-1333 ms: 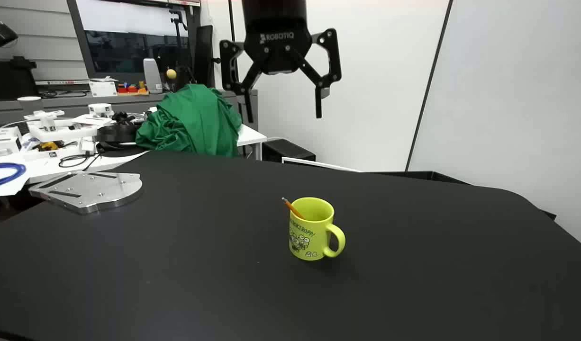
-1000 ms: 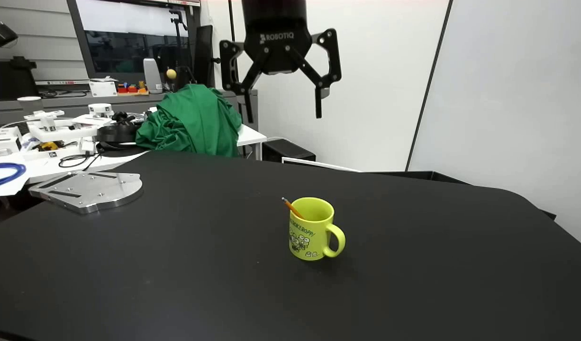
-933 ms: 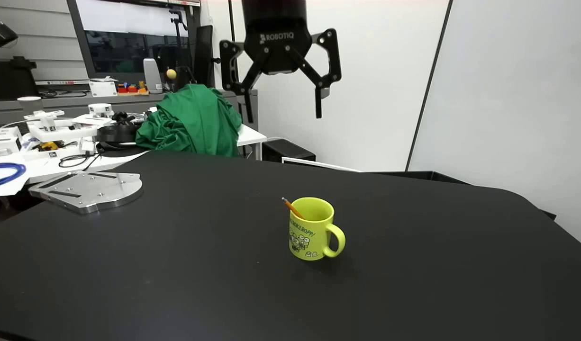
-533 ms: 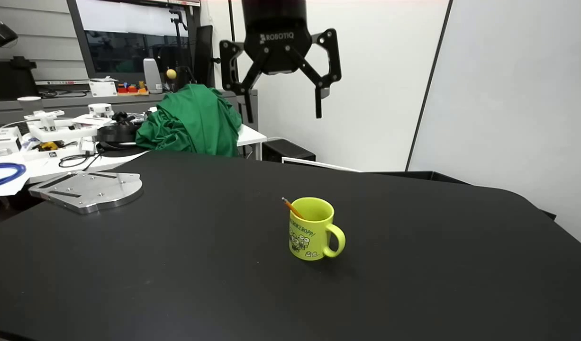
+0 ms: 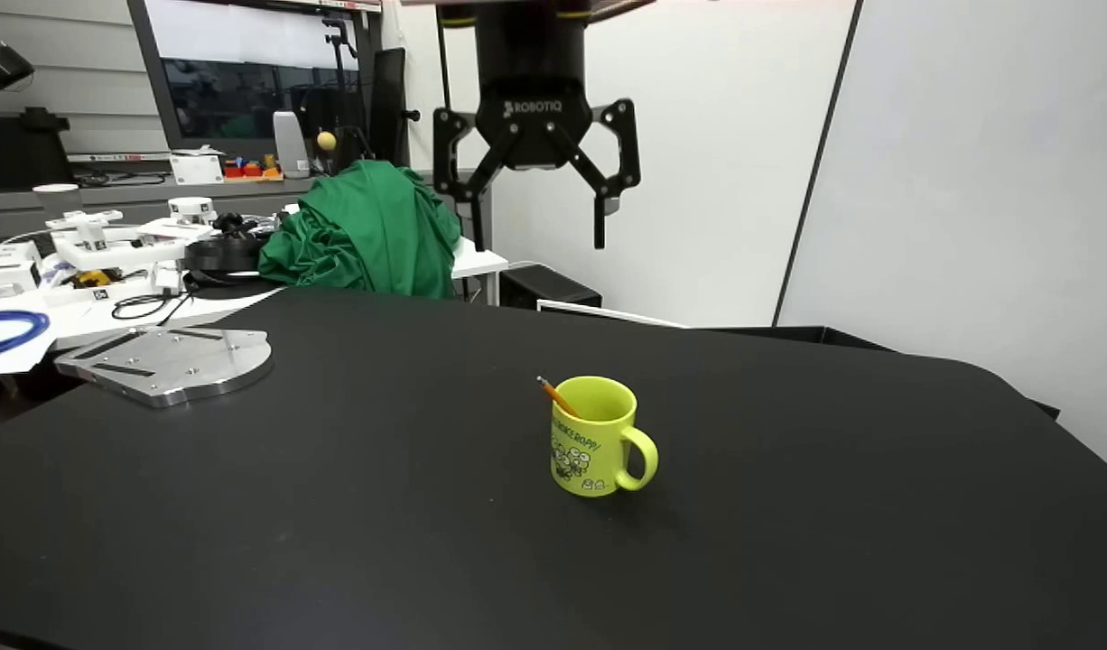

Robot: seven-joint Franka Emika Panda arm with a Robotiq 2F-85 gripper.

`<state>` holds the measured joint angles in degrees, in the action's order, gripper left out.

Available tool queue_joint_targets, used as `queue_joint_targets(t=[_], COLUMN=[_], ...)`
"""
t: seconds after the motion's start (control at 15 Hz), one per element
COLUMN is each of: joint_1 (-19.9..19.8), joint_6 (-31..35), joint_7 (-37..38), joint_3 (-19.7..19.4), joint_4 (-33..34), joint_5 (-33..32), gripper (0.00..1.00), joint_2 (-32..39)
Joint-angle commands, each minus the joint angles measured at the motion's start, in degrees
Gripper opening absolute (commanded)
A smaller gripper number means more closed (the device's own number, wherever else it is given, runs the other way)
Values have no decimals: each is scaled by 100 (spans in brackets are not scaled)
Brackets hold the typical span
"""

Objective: Put the orange pen on the table from the yellow mug

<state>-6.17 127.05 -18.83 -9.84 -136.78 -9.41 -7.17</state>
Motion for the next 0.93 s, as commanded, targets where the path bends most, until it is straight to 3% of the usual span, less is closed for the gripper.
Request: queue_joint_targets(t=[0.0,0.4,0.87], joint_1=[1,-90,-536], joint_6=[-707,-1632,-1799], joint_7=[-3,1026,1361], joint_3=[100,135,215], joint_4=[1085,2463,3204], joint_5=[158,300,1763], gripper=[100,100,100], joint_2=[1062,2460,3490])
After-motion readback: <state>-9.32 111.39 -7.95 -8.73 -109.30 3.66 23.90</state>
